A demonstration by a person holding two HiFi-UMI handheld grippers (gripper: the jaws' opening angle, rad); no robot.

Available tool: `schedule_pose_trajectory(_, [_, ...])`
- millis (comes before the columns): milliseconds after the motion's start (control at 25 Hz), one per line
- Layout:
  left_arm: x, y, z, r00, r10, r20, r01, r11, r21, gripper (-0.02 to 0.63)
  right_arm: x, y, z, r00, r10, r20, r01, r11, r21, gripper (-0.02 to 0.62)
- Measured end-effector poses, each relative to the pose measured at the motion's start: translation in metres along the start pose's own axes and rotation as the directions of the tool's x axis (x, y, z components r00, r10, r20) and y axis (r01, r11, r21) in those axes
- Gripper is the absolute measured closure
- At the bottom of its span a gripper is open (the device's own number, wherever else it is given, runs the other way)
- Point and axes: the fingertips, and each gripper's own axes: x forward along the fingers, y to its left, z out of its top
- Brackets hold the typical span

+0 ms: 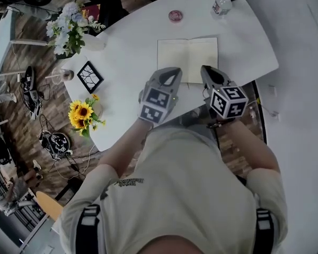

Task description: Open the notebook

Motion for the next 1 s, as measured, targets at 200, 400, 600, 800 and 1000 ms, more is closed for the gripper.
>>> schedule_pose_trajectory(200, [-0.018,-0.012,0.045,0.992,-0.001,0.123,-0.004,0.999,0.040,0.594,-0.039,0.011,0.043,0.991,-0.010,0.131,0.024,0.994,-0.105,0.592])
schedule_pose_trajectory(400, [-0.041,-0.027,0.075,0.977,0.009,0.211,-0.023,0.998,0.065,0.594,-0.084,0.027,0.077,0.964,-0.007,0.266,0.074,0.967,-0.243,0.592])
schedule_pose_trajectory(600, [-0.067,-0.042,0.106,0.951,0.022,0.309,-0.059,0.992,0.112,0.594,-0.121,0.036,0.103,0.922,-0.006,0.388,0.147,0.930,-0.335,0.592])
schedule_pose_trajectory(800, [-0.101,-0.066,0.134,0.894,0.031,0.447,-0.125,0.975,0.182,0.594,-0.158,0.046,0.110,0.877,-0.027,0.479,0.238,0.892,-0.385,0.592])
schedule_pose_trajectory(1000, [-0.115,-0.089,0.136,0.866,0.014,0.501,-0.139,0.967,0.213,0.594,-0.181,0.055,0.101,0.852,-0.026,0.523,0.265,0.883,-0.387,0.592])
